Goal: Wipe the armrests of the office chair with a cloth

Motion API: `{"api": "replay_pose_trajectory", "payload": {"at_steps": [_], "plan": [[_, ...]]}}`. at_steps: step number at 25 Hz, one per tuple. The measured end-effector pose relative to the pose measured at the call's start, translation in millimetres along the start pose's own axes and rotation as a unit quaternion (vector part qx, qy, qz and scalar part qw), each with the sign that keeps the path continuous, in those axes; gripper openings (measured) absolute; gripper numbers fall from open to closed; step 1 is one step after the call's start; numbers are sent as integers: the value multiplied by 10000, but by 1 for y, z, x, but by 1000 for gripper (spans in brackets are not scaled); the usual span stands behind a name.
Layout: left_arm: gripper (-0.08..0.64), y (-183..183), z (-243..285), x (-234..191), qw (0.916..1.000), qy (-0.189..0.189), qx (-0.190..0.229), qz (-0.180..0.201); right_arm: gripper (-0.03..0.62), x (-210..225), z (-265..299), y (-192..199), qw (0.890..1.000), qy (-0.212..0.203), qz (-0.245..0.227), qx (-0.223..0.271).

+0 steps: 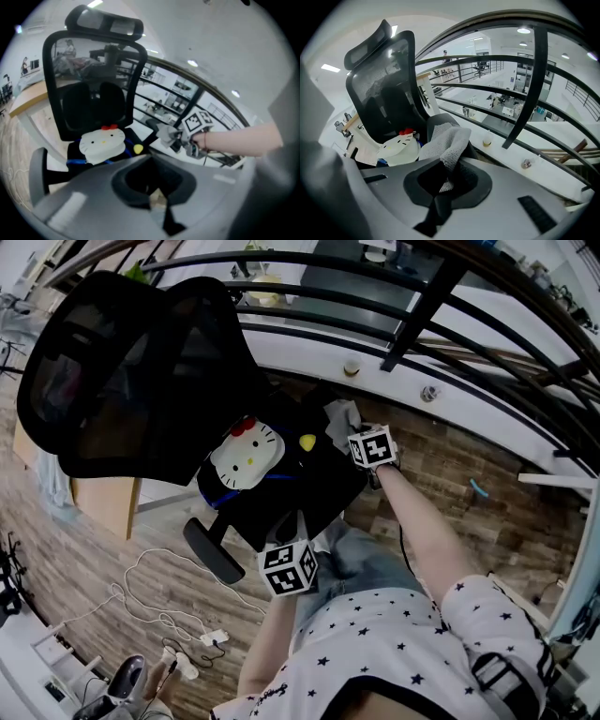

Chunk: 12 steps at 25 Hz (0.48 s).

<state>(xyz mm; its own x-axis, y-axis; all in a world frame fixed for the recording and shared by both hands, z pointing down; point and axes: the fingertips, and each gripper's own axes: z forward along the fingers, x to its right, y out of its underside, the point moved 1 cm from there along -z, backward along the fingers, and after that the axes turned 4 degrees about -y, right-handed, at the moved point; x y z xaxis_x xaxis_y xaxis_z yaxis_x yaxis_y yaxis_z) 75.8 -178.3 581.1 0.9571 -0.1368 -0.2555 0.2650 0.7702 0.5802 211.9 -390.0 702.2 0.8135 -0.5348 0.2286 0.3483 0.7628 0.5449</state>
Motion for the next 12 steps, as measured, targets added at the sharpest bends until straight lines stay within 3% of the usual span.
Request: {"api": "replay_pose_trajectory", "payload": {"at_steps": [12], "plan": [[6,12,-13,10,10000,24,24,47,29,8,-20,25,9999,109,82,2]]}}
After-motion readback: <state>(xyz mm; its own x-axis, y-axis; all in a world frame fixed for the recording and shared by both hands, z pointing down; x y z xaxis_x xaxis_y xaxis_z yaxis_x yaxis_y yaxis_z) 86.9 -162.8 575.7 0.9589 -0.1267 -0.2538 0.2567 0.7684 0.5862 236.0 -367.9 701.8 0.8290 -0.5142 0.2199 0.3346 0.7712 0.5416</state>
